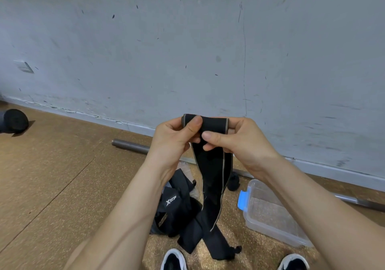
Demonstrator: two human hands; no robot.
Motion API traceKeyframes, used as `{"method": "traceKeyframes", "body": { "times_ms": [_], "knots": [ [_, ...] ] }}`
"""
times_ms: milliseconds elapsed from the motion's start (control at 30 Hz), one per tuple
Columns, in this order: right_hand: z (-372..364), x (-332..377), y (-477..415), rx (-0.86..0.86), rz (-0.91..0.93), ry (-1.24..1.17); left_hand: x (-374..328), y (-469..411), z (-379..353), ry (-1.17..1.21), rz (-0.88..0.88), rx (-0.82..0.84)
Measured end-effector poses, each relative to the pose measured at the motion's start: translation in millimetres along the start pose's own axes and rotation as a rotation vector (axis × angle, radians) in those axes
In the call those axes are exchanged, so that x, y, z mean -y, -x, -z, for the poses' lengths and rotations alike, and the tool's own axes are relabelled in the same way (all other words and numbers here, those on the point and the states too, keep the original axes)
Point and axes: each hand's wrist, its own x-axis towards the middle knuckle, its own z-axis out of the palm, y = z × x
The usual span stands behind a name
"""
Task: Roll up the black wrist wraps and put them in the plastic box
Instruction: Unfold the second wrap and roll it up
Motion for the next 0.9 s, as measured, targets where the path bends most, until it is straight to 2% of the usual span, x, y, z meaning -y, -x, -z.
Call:
{"method": "traceKeyframes", "body": {
  "times_ms": [233,367,467,567,700,767,900],
  "knots": [
    [-9,-7,2,-0.08,0.045,0.149,3,2,-9,-0.026,0.085,-0.078],
    [-10,-12,0,-0.176,0.144,0.274,6,3,-13,0.031,0.124,-0.099],
    [-11,-15,-2,-0.202,0.157,0.269,8,4,-15,0.046,0.136,-0.094],
    [-8,-12,-6,-0.212,0.048,0.065,7,6,-18,-0.002,0.105,-0.069],
    [2,-2,-7,-0.07,-0.107,-0.282,5,10,-24,-0.137,-0.006,-0.041],
    [3,-2,-7,-0.013,-0.128,-0.342,5,11,-25,-0.243,-0.058,-0.039],
    [-3,-6,-7,-0.009,-0.115,-0.337,7,13,-26,-0.364,-0.106,-0.023]
  ]
}}
